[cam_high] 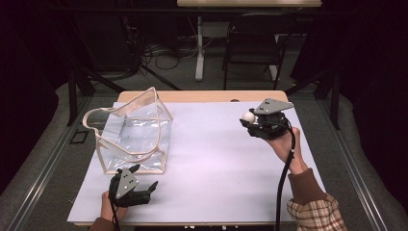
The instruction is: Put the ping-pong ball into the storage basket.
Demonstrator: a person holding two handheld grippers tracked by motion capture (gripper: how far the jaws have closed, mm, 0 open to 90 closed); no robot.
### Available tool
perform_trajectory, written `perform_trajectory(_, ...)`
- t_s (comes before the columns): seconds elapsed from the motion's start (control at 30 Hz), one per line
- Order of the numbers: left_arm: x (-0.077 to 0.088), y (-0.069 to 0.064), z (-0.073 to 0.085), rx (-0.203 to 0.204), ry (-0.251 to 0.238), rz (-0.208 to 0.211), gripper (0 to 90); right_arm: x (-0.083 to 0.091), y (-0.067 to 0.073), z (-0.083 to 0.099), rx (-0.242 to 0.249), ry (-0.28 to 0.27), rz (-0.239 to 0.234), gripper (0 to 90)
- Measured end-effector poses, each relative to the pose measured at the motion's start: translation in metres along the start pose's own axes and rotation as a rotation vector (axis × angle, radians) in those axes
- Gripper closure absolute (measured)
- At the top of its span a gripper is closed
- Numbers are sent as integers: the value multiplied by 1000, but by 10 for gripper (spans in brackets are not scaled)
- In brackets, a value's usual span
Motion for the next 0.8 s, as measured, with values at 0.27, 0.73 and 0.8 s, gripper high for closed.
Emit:
perform_trajectory(0.27,0,0,0,5,-7,4,162,-5,4,-9,23,-3,-9,509)
perform_trajectory(0.73,0,0,0,1,3,3,162,-12,12,-26,59,-17,-32,509)
perform_trajectory(0.8,0,0,0,1,2,2,162,-14,13,-28,62,-19,-35,509)
Point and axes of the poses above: each handheld gripper's, and its own axes: x roughly backward along the jaws, z roughly out of its underside, y roughly to its left, the point moved 2 cm from there along -x, roughly forward along the jaws, and after that the axes turned 2 degrees about x, right-handed, at the moved point
